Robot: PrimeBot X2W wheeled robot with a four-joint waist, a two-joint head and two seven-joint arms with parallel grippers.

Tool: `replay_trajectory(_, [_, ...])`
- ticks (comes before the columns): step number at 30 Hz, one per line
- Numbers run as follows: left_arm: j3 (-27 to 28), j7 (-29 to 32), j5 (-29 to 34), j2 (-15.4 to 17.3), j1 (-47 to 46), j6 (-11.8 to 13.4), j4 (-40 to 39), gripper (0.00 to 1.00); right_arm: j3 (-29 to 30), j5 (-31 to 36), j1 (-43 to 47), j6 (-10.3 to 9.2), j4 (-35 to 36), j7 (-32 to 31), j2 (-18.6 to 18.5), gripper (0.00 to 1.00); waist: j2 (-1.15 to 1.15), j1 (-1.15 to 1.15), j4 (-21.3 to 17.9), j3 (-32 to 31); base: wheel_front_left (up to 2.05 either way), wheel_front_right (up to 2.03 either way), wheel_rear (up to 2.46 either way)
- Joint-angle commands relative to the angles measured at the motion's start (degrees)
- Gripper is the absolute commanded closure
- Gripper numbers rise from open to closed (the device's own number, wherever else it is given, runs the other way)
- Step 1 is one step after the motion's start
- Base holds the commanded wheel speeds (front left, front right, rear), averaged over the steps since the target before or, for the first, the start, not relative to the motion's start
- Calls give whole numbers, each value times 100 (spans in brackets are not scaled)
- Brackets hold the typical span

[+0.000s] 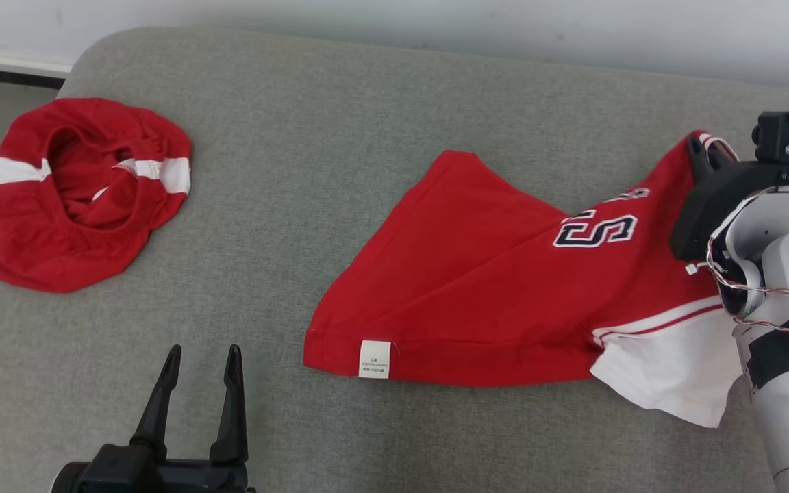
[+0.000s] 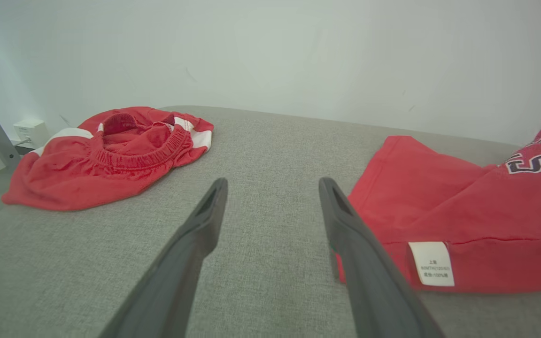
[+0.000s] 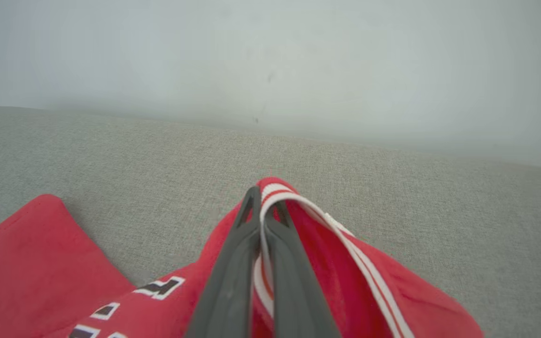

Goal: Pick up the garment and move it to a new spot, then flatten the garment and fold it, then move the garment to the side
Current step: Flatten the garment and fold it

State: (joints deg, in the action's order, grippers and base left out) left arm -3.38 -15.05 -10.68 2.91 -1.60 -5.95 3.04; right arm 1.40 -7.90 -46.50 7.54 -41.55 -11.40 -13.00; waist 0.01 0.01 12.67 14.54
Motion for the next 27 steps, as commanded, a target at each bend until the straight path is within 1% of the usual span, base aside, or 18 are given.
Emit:
replay_trajectory(1, [0, -19, -47, -3, -62, 27, 1, 0, -30, -80, -45, -11, -111, 101, -60, 0, -1, -1, 79, 27, 0, 0, 0])
replay_trajectory(7, [102, -19, 17, -2, 86, 35, 25, 0, -207, -335, 114, -11, -437, 320, -145, 0, -1, -1, -11, -170, 0, 0, 0])
replay_trajectory(11, [193, -19, 74, -2, 191, 42, 27, 0, -247, -509, 257, -11, -381, 515, -181, 0, -1, -1, -163, -332, 0, 0, 0])
replay_trajectory(16, [276, -19, 128, -1, 303, 69, 50, 0, -203, -625, 608, -11, -69, 764, -211, 0, -1, -1, -366, -535, 0, 0, 0])
replay_trajectory(21, [353, -19, 158, -2, 403, 71, 79, 0, -72, -738, 1135, -11, 374, 895, -134, 0, -1, -1, -566, -763, 0, 0, 0])
replay_trajectory(27, [426, -19, 182, -2, 474, 60, 99, 0, 31, -637, 1716, -11, 980, 1008, -73, 0, -1, -1, -694, -971, 0, 0, 0])
